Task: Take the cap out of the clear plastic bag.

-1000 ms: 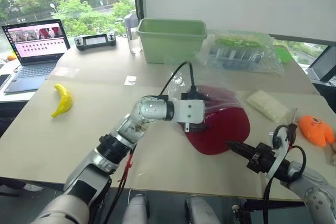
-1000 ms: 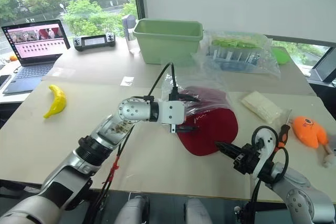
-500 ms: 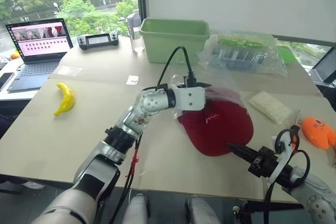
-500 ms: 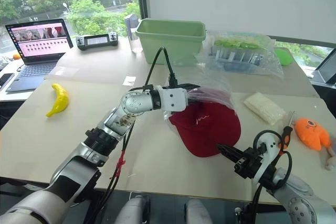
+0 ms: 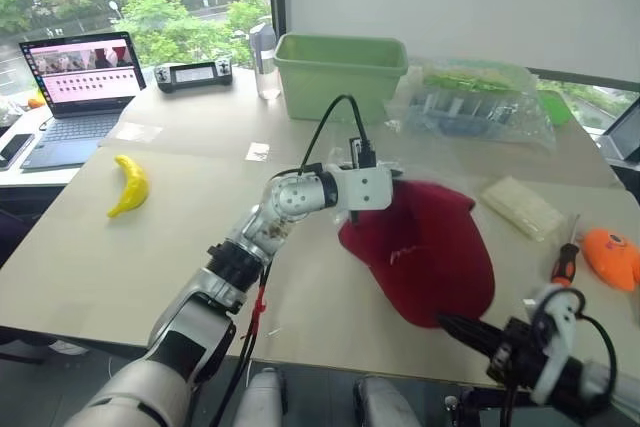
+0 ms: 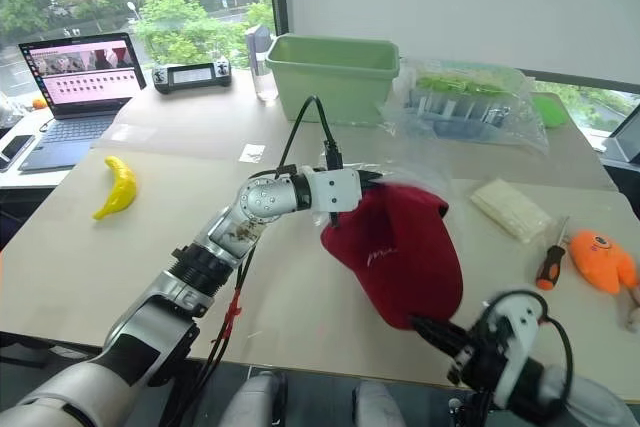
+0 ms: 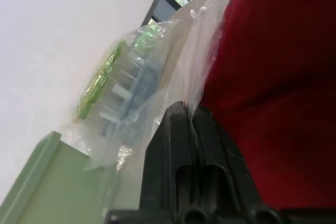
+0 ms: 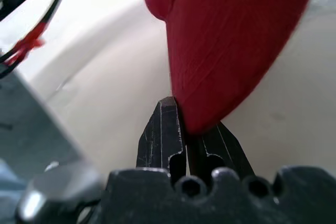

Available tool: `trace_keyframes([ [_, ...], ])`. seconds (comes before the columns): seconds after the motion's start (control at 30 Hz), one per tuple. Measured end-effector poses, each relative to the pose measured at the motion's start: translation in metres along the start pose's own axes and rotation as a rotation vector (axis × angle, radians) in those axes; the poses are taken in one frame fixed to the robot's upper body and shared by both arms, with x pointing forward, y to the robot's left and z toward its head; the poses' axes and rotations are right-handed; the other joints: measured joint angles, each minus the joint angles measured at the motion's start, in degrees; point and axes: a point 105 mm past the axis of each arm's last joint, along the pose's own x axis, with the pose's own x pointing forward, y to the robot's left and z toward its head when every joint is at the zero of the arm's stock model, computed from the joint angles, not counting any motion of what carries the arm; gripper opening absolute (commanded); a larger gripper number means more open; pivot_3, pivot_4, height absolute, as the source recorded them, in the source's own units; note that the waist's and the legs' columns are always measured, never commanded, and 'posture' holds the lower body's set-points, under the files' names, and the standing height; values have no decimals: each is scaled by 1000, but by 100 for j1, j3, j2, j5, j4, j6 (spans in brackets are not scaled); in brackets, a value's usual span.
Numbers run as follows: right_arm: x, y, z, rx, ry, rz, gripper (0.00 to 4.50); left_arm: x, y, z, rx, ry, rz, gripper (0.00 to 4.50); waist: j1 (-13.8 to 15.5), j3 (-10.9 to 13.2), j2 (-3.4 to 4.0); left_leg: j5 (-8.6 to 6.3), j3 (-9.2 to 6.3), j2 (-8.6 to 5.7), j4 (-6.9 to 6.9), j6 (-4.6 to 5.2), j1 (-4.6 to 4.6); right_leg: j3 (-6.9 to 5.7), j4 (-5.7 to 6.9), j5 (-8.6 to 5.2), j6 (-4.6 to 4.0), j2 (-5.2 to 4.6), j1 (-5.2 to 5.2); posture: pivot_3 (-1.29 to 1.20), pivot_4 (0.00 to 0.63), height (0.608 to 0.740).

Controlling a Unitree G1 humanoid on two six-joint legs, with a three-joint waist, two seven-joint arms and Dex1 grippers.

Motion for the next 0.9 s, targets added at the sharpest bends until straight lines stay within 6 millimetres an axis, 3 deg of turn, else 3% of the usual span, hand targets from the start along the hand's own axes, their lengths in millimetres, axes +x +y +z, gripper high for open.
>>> trace_keyframes([
  [0.13,-33,-1,-8,34,7,-51,0,0,-6,-3,-13,8,-15,57,0,1,-2,-13,1,-2,1,-20,-4,0,-10,1,-1,-4,1,0,150,737],
  [0.23,-48,-4,0,32,-25,-81,0,0,-6,0,-7,0,-20,57,-29,2,-1,-14,1,1,0,-22,-6,0,-17,2,-3,-4,-1,0,150,737],
  [0.3,-57,3,24,11,-136,-61,0,1,-7,4,-2,-15,-28,57,-51,2,12,-15,4,1,-4,-22,-10,1,-19,2,-3,-4,-5,0,150,737],
  [0.43,-67,39,91,-150,-381,86,0,3,-10,9,2,-30,-49,57,-67,5,10,-15,-1,7,-11,-21,-10,-3,-22,3,-3,6,-3,0,150,737],
  [0.6,-74,58,152,-248,-632,192,0,1,-15,8,-10,-25,-68,57,-63,9,4,-14,1,1,-2,-20,-14,3,-40,6,-1,1,7,0,150,737],
  [0.73,-76,50,191,-222,-788,184,0,-5,-20,7,-24,-20,-97,57,-54,12,0,5,2,-3,-3,11,-20,7,-42,11,2,0,4,0,150,737],
  [0.8,-67,38,204,-127,-813,186,0,-20,-25,1,-27,8,-114,57,-80,11,-1,11,1,1,-8,23,-15,9,-40,12,1,3,5,0,150,737],
  [0.9,-42,13,199,45,-746,148,0,-48,-35,-15,-46,86,-153,57,-115,10,0,14,1,4,-22,27,-11,13,-34,15,-5,5,-1,0,150,737],
])
